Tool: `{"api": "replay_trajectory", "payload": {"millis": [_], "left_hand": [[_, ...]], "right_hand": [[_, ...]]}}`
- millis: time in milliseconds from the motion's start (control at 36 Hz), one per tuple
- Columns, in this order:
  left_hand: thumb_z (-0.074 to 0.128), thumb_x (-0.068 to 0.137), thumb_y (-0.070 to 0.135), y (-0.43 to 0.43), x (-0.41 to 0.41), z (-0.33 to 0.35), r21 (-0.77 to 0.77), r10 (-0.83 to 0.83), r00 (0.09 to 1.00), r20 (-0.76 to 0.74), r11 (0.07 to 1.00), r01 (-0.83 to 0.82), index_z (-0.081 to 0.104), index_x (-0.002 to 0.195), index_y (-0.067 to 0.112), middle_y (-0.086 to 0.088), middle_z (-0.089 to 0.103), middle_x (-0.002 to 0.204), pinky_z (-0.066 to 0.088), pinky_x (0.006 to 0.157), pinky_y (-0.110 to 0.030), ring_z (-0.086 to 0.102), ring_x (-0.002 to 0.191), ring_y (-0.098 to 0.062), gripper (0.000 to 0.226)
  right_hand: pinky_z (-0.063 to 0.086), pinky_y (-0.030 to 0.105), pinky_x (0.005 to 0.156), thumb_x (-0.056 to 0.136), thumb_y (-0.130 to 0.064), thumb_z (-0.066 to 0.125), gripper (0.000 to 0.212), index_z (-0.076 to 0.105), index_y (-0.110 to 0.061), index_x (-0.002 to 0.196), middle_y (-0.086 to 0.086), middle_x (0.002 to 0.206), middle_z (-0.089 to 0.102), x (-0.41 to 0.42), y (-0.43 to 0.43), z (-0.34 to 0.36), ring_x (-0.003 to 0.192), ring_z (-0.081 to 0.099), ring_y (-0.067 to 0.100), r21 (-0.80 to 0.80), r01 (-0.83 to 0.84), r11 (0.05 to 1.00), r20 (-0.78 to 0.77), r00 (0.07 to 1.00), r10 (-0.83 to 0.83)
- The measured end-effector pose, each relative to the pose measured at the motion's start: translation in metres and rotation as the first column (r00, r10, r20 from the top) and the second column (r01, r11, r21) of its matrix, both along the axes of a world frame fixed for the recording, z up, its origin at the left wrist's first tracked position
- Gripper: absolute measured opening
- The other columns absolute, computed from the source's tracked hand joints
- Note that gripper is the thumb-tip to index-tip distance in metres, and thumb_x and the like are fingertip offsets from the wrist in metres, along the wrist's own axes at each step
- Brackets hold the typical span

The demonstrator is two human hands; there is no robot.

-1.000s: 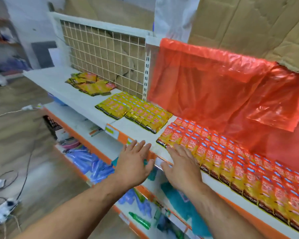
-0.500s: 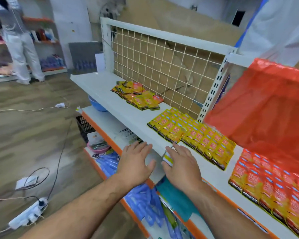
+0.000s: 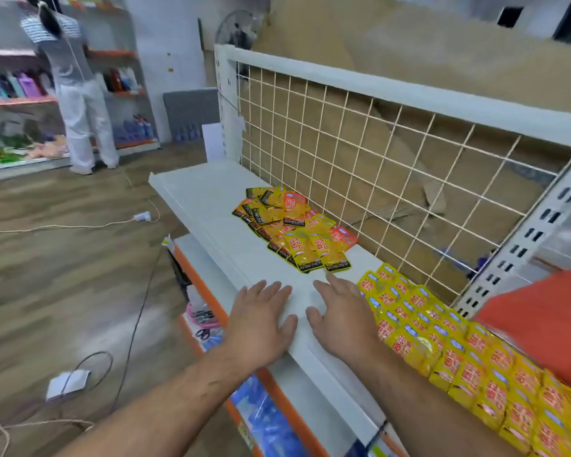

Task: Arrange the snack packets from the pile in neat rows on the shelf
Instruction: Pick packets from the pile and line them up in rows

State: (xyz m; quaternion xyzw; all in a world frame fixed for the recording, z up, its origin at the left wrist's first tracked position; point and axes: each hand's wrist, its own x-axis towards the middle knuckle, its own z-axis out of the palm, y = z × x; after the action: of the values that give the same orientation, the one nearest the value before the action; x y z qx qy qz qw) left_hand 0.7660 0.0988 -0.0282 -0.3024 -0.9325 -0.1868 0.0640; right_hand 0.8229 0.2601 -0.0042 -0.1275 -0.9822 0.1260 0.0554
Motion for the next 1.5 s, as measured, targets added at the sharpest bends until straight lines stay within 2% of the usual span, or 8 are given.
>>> {"api": "replay_trajectory", "payload": {"millis": [222,361,472,667,944,1139,1361,1500], "left_hand": [[0.039,0.087,0.049,0.035,-0.074,0.0,-0.021,-0.043,0.997,0.064,0.999,0.045,0.049,0.14,0.016,-0.003,0.062,0.127,0.043,0.1,-0.041,0.051,0.119,-0.027,0.063],[0.048,0.085,0.052,0.056,-0.122,-0.001,-0.052,-0.065,0.998,-0.027,0.997,0.063,0.061,0.125,0.023,-0.005,0.065,0.094,0.051,0.071,-0.039,0.058,0.094,-0.03,0.051],[0.042,0.089,0.061,0.071,-0.16,-0.003,-0.155,-0.124,0.991,-0.042,0.981,0.116,0.049,0.138,0.035,-0.009,0.062,0.107,0.045,0.079,-0.04,0.051,0.104,-0.031,0.055],[0.036,0.076,0.058,0.081,-0.203,-0.012,-0.164,-0.321,0.946,-0.056,0.937,0.308,0.066,0.101,0.025,-0.01,0.059,0.089,0.043,0.076,-0.039,0.053,0.088,-0.031,0.051],[0.075,0.074,0.046,0.081,-0.21,-0.036,0.117,-0.298,0.95,0.094,0.951,0.287,0.039,0.136,0.012,-0.016,0.041,0.133,0.042,0.103,-0.042,0.042,0.123,-0.034,0.08],[0.081,0.062,0.048,0.089,-0.222,-0.03,0.162,-0.324,0.939,0.115,0.939,0.304,0.034,0.141,0.012,-0.014,0.045,0.129,0.039,0.101,-0.041,0.045,0.118,-0.032,0.099],[0.083,0.066,0.014,0.087,-0.22,-0.024,0.311,-0.392,0.91,0.136,0.889,0.337,0.034,0.144,0.018,-0.01,0.035,0.136,0.038,0.102,-0.038,0.043,0.121,-0.03,0.092],[0.07,0.068,-0.005,0.088,-0.219,-0.018,0.398,-0.407,0.898,0.165,0.861,0.317,0.039,0.142,0.018,-0.009,0.035,0.135,0.041,0.098,-0.037,0.046,0.121,-0.03,0.084]], "right_hand": [[0.034,0.037,0.113,0.093,-0.042,0.053,0.054,0.049,-0.022,0.143,0.001,0.151,0.042,-0.069,0.024,-0.01,0.138,0.036,0.027,-0.02,0.088,0.996,0.013,0.996,-0.088],[0.047,0.04,0.091,0.092,-0.039,0.053,0.031,0.063,-0.023,0.118,-0.002,0.123,0.06,-0.107,0.036,-0.014,0.116,0.051,0.028,-0.016,0.25,0.968,-0.095,0.963,-0.251],[0.043,0.039,0.091,0.092,-0.046,0.049,0.034,0.061,-0.026,0.116,-0.002,0.122,0.058,-0.132,0.045,-0.015,0.116,0.049,0.028,-0.012,0.403,0.915,-0.028,0.915,-0.403],[0.042,0.039,0.087,0.082,-0.053,0.06,0.044,0.054,-0.021,0.113,0.007,0.114,0.061,-0.156,0.047,-0.018,0.113,0.051,0.031,0.039,0.554,0.832,0.134,0.822,-0.553],[0.046,0.041,0.087,0.075,-0.044,0.07,0.055,0.05,-0.016,0.118,0.007,0.115,0.054,-0.175,0.04,-0.016,0.108,0.057,0.032,0.018,0.65,0.76,0.138,0.751,-0.646],[0.048,0.035,0.075,0.071,-0.034,0.072,0.05,0.049,-0.018,0.112,0.004,0.105,0.061,-0.173,0.036,-0.016,0.1,0.061,0.03,-0.11,0.69,0.716,0.083,0.724,-0.685],[0.047,0.036,0.075,0.085,-0.036,0.068,0.036,0.052,-0.015,0.109,0.006,0.105,0.067,-0.166,0.021,-0.019,0.101,0.061,0.031,-0.179,0.696,0.696,0.008,0.708,-0.706],[0.049,0.033,0.071,0.085,-0.027,0.07,0.018,0.053,-0.022,0.088,0.0,0.087,0.065,-0.163,0.018,-0.019,0.09,0.064,0.027,-0.406,0.701,0.586,0.008,0.644,-0.765]]}}
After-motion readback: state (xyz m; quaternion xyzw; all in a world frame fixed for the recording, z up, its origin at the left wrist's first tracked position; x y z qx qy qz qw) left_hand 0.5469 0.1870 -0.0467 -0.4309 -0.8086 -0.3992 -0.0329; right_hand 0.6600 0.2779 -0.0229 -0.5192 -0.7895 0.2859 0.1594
